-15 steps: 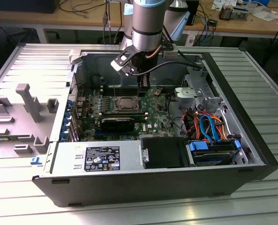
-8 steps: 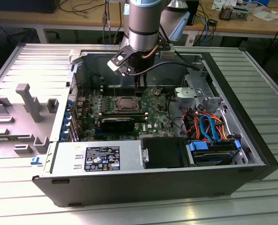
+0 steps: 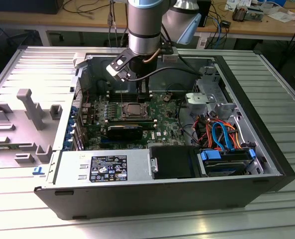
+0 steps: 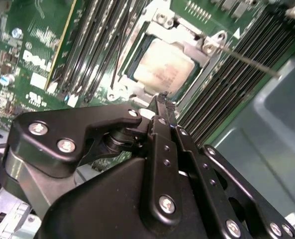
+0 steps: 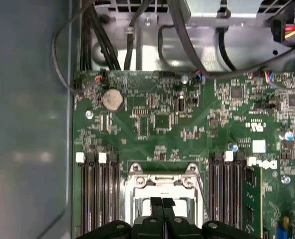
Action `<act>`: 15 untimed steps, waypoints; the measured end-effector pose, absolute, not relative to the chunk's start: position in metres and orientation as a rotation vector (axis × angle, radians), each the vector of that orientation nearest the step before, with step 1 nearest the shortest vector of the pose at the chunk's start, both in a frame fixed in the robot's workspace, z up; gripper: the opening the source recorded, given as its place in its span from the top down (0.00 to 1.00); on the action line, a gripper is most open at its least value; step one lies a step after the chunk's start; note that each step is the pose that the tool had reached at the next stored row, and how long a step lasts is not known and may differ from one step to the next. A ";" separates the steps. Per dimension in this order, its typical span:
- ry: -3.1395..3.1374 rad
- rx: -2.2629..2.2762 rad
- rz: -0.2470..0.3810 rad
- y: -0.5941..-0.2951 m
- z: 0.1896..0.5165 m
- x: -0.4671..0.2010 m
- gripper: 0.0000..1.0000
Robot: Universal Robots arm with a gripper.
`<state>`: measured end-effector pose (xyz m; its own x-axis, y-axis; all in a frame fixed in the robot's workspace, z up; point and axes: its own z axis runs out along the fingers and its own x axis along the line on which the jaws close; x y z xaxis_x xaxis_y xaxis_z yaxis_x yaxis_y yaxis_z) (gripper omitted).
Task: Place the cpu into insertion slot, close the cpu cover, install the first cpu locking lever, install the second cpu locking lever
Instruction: 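Close the cpu cover, then install the first cpu locking lever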
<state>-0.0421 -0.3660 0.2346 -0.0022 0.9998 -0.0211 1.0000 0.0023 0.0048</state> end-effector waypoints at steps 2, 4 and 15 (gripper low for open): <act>2.212 2.207 -0.016 -0.366 0.234 -0.047 0.89; 2.213 2.208 -0.014 -0.366 0.234 -0.054 0.89; 2.215 2.210 -0.010 -0.367 0.235 -0.061 0.89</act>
<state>-0.0610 -0.3672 0.2345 -0.0022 0.9999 -0.0135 1.0000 0.0023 0.0047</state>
